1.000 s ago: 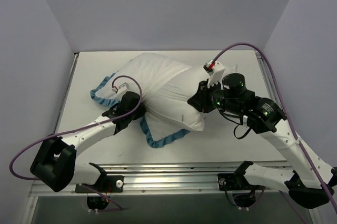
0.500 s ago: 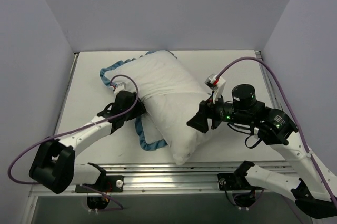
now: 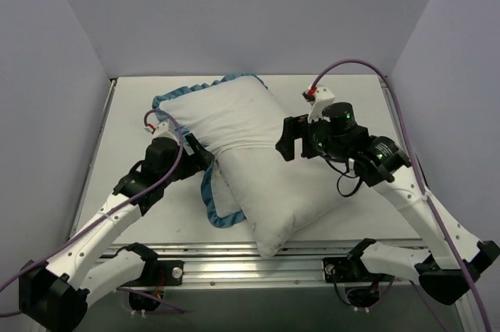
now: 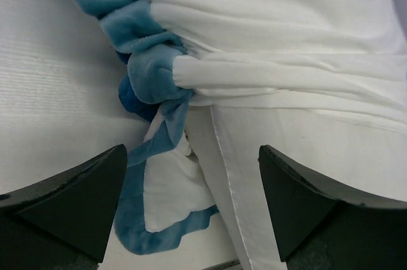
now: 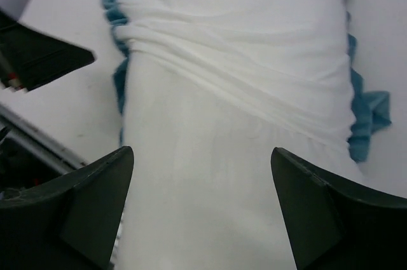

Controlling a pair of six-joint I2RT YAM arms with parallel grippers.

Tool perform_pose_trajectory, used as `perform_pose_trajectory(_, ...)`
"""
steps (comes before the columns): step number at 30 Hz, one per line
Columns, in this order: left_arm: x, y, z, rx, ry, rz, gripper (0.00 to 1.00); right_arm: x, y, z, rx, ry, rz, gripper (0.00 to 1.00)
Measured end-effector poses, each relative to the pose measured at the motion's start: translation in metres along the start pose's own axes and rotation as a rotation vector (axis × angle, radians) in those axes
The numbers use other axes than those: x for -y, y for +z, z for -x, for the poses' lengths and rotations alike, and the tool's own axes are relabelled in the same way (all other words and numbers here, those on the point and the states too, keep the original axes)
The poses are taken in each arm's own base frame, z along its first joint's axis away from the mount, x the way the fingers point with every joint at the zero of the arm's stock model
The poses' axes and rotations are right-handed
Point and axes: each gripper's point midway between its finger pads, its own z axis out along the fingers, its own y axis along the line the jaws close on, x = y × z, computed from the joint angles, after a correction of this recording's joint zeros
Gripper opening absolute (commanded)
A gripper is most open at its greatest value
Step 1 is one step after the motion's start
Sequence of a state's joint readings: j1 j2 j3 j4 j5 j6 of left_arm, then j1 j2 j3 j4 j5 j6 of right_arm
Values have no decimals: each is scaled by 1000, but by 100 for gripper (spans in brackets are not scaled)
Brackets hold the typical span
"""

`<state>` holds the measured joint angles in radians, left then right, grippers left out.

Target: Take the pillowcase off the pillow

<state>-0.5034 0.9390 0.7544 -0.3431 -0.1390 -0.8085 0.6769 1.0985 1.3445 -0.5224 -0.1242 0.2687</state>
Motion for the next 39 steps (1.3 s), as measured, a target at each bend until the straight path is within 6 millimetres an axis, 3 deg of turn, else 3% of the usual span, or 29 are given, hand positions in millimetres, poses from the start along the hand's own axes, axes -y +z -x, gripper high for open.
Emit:
perform_pose_trajectory(1,0,5,-6,-28,3,3,93,19,11,-5,-14,26,-68,84)
perform_pose_trajectory(4,-6,31,-29,-136,17,43,93,80,35,-50,-117,117,-260,82)
perform_pose_trajectory(5,-9,41,-37,-172,22,60,93,93,38,-69,-157,139,-299,80)
perform_pose_trajectory(7,-7,62,-49,-238,30,70,93,100,45,-105,-238,171,-310,77)
perform_pose_trajectory(10,6,94,-57,-318,50,63,93,84,58,-129,-276,194,-239,77)
perform_pose_trajectory(13,23,120,-48,-332,83,41,94,51,67,-131,-246,185,-128,77)
perform_pose_trajectory(16,38,137,-20,-278,116,24,96,17,71,-124,-220,194,-4,77)
perform_pose_trajectory(19,60,142,23,-190,147,-18,97,-1,79,-119,-212,213,72,77)
perform_pose_trajectory(24,82,123,78,-71,213,-61,96,-22,104,-98,-196,216,159,76)
perform_pose_trajectory(27,81,91,91,-36,267,-57,94,-24,109,-82,-154,211,159,77)
perform_pose_trajectory(30,89,50,91,5,357,-90,94,-13,106,-60,-82,214,112,82)
perform_pose_trajectory(33,113,7,66,25,508,-160,94,15,94,-40,-1,236,19,89)
perform_pose_trajectory(35,137,-19,30,8,637,-250,94,38,82,-27,54,257,-58,92)
perform_pose_trajectory(39,149,-40,-29,-66,813,-312,94,77,57,-13,130,285,-194,93)
